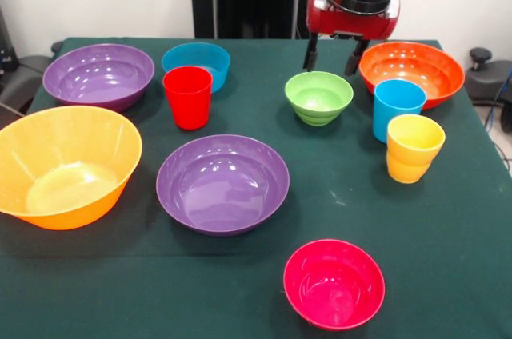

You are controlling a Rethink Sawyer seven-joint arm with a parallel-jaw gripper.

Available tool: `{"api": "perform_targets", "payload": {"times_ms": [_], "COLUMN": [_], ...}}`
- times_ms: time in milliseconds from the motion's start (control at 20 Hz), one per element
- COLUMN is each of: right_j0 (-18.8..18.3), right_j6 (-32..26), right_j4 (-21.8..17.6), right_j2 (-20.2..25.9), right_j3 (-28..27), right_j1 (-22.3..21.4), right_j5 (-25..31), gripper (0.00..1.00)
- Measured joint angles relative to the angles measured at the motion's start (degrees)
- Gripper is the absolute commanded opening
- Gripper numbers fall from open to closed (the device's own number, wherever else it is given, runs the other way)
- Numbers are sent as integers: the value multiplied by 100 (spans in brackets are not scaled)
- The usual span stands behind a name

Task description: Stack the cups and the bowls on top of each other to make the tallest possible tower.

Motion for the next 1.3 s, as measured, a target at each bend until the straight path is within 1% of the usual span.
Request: {"api": "perform_targets", "payload": {"times_ms": [250, 450, 700, 1300], "right_j0": [88, 142, 181, 259], "right_j6": [0, 0, 0, 0], "right_j4": [0, 1, 0, 1], "right_j2": [0, 1, 1, -1], "right_j3": [149, 167, 184, 436], "right_j1": [-79, -107, -106, -108], "right_j5": [-139, -139, -139, -293], "gripper": [100, 100, 100, 100]}}
